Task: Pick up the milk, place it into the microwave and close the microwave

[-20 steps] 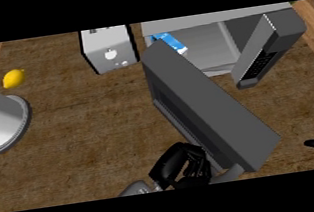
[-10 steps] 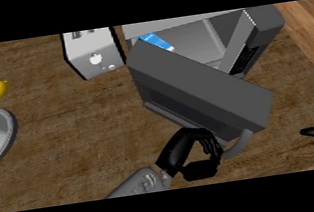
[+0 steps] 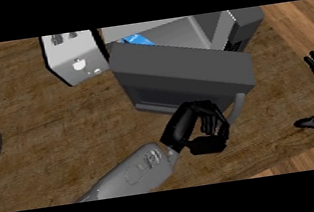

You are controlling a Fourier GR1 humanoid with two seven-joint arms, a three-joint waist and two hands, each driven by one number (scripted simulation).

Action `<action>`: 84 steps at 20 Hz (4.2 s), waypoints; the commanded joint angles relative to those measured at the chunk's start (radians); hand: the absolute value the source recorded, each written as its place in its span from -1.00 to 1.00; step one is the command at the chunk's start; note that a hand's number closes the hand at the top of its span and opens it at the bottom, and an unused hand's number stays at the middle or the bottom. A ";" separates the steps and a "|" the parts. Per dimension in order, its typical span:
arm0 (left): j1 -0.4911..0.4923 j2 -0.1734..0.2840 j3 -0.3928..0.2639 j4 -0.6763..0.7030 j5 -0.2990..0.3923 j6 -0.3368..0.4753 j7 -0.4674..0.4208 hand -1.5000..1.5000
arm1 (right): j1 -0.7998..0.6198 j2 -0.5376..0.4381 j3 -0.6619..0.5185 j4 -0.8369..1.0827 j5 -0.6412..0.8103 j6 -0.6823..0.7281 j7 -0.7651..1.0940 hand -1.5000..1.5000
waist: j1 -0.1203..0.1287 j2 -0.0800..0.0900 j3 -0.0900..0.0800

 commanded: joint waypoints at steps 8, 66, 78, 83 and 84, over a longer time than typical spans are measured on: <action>-0.204 -0.007 0.076 0.108 0.102 0.065 -0.019 1.00 | -0.068 -0.030 0.021 -0.082 -0.054 0.089 0.015 -1.00 | -0.089 0.031 0.004; -0.405 -0.005 0.123 0.237 0.307 0.278 -0.056 1.00 | -0.193 -0.092 0.341 -0.680 -0.295 0.365 0.369 1.00 | -0.255 0.062 0.016; -0.262 -0.007 0.379 0.163 0.604 0.220 -0.018 1.00 | -0.069 -0.095 0.472 -0.763 -0.324 0.382 0.475 1.00 | -0.152 0.085 -0.005; -0.224 -0.007 0.375 0.187 0.663 0.125 -0.043 1.00 | -0.006 -0.080 0.488 -0.823 -0.332 0.351 0.480 1.00 | -0.126 0.071 -0.004; -0.214 -0.007 0.367 0.196 0.673 0.105 -0.045 1.00 | -0.008 -0.087 0.485 -0.837 -0.324 0.348 0.484 1.00 | -0.120 0.070 -0.004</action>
